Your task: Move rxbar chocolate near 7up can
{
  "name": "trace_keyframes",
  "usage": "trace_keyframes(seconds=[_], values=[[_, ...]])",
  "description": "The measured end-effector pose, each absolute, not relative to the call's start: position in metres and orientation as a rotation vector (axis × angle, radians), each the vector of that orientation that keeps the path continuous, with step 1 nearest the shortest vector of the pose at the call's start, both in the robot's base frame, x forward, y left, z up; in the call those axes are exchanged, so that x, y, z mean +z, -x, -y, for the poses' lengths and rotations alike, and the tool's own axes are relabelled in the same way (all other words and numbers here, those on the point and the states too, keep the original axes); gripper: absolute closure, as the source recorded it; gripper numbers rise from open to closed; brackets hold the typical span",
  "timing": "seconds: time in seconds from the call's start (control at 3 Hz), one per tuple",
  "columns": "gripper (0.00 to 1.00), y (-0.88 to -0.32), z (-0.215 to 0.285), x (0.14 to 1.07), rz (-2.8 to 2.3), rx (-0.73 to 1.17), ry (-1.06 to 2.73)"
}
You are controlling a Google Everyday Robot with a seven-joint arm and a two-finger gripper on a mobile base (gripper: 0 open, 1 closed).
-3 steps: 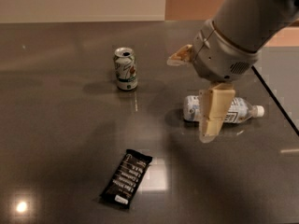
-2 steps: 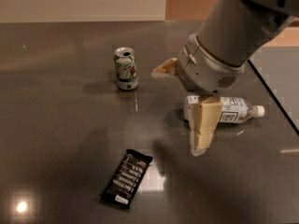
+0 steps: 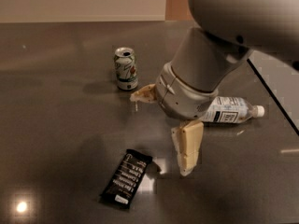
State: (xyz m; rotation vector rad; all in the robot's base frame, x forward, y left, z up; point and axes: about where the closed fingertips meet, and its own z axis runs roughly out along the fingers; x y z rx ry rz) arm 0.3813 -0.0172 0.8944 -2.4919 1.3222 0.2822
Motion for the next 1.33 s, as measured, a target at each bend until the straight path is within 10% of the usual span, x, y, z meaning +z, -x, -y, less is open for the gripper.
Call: trace_keyframes(seconds=[1.33], values=[[0.00,-0.375,-0.020,0.829,-1.081,0.383,2.689]])
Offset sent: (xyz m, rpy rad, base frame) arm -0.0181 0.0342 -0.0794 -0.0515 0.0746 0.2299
